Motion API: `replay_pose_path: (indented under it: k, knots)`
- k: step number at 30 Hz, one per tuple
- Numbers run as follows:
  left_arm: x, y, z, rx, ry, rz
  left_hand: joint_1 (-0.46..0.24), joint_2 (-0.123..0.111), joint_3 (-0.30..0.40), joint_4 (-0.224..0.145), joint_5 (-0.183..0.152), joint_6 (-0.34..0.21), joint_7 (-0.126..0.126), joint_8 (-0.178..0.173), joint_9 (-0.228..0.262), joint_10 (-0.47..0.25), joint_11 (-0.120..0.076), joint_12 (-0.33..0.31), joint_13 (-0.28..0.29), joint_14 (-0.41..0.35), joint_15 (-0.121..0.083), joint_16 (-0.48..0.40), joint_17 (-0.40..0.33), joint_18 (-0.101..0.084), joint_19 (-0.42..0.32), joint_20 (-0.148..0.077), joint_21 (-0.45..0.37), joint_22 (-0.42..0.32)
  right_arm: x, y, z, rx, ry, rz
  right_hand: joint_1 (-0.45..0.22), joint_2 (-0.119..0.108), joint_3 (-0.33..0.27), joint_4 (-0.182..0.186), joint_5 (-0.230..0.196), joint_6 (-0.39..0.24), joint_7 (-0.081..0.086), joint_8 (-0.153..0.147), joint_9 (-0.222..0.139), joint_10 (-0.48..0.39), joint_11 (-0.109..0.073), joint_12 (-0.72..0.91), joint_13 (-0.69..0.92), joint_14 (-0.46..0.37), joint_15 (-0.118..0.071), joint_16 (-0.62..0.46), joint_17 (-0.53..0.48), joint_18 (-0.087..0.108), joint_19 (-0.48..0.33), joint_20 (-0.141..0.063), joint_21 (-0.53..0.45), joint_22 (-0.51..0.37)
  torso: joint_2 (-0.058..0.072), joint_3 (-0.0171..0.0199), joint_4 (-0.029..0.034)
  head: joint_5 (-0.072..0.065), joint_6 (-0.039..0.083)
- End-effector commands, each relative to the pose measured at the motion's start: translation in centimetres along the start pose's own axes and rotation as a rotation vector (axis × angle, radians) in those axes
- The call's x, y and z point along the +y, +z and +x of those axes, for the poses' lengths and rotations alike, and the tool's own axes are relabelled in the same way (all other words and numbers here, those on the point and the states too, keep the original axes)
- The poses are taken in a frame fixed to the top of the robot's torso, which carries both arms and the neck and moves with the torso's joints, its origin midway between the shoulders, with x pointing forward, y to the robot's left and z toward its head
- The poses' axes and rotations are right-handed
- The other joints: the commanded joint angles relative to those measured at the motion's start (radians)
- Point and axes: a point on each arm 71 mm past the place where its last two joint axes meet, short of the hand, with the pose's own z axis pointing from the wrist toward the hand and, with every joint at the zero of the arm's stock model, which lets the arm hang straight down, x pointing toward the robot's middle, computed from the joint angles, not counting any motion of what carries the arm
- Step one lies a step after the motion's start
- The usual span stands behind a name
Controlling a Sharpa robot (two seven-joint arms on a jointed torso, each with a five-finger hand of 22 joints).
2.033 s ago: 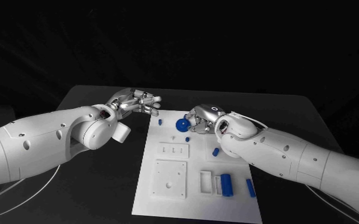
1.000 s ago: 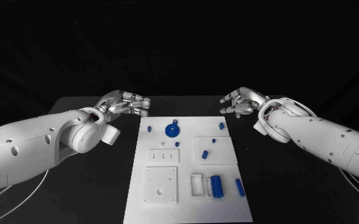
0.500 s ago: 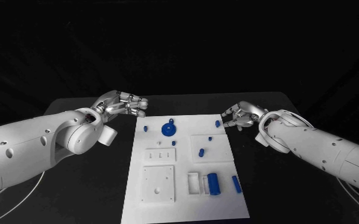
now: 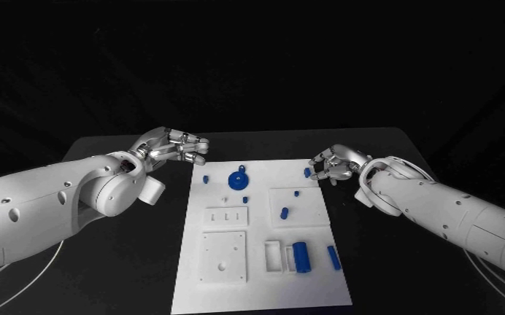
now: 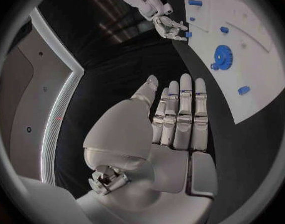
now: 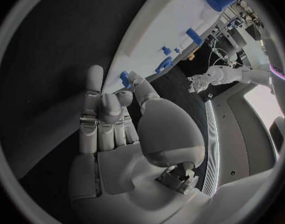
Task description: Assemble the parts on the task board
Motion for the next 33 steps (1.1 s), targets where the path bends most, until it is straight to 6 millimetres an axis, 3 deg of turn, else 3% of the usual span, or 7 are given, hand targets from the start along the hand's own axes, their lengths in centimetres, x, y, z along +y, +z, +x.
replay_pose_path:
  k: [1,9,18,26,33]
  knots:
    - [-0.11,0.01,0.35,0.026,-0.002,0.01,-0.003,-0.005,0.0,-0.001,-0.004,-0.003,0.003,-0.005,-0.001,-0.007,0.003,-0.006,-0.001,-0.005,0.005,-0.001,0.001,0.008,-0.006,0.003,0.005,0.0,-0.19,0.13,0.26,0.008,-0.003,0.006,0.004,0.006,0.009,-0.009,0.0,-0.011,0.002,-0.003,-0.001,-0.008,0.004,-0.005,-0.001,-0.005,0.0,-0.006,-0.001,0.007,0.014,0.007,-0.004,0.003,0.001,0.0002,-0.0005,0.001,-0.002]
    - [-0.12,-0.06,0.44,0.03,-0.003,0.009,-0.001,-0.005,0.001,-0.002,-0.004,-0.004,0.003,-0.005,-0.001,-0.008,0.004,-0.006,-0.001,-0.005,0.005,-0.001,0.002,0.008,-0.007,0.003,0.006,0.0,-0.48,0.25,0.37,0.003,-0.005,0.018,0.002,0.004,0.032,-0.01,-0.01,-0.015,0.002,-0.003,-0.001,-0.006,0.003,-0.002,0.0,-0.004,0.0,-0.004,0.0,0.007,0.015,0.006,-0.004,0.008,0.002,0.0014,0.0013,-0.001,-0.008]
    - [-0.13,-0.12,0.47,0.031,-0.003,0.007,0.003,-0.004,0.004,-0.003,-0.004,-0.004,0.003,-0.004,-0.001,-0.009,0.003,-0.006,-0.001,-0.006,0.005,-0.001,0.003,0.009,-0.007,0.003,0.008,0.0,-0.22,0.51,0.72,0.014,0.001,0.016,-0.003,0.005,0.052,-0.009,-0.014,0.009,0.0,-0.002,0.0,-0.004,0.002,0.003,0.004,-0.002,-0.001,-0.001,0.003,0.007,0.016,0.005,-0.004,0.013,0.003,0.0028,-0.0004,0.008,-0.016]
    - [-0.13,-0.15,0.48,0.032,-0.002,0.006,0.008,-0.004,0.006,-0.006,-0.004,-0.004,0.003,-0.005,-0.001,-0.008,0.003,-0.006,-0.001,-0.006,0.005,-0.002,0.003,0.009,-0.008,0.002,0.008,0.0,0.26,0.77,1.1,0.027,0.007,0.004,-0.016,0.007,0.072,-0.009,-0.014,0.059,-0.006,-0.001,0.001,-0.002,0.0,0.006,0.007,-0.002,-0.003,0.001,0.005,0.006,0.016,0.004,-0.005,0.018,0.001,0.001,-0.0002,0.008,-0.021]
    - [-0.11,-0.11,0.46,0.032,-0.001,0.005,0.012,-0.002,0.012,-0.009,-0.003,-0.003,0.003,-0.005,0.0,-0.008,0.003,-0.006,-0.001,-0.006,0.004,-0.002,0.005,0.009,-0.009,0.002,0.011,0.001,0.43,0.87,1.25,0.032,0.009,0.001,-0.024,0.011,0.07,-0.005,-0.027,0.066,-0.008,-0.001,0.002,-0.001,0.0,0.007,0.007,-0.001,-0.004,0.002,0.007,0.005,0.017,0.003,-0.006,0.017,0.001,0.0016,-0.0003,0.007,-0.021]
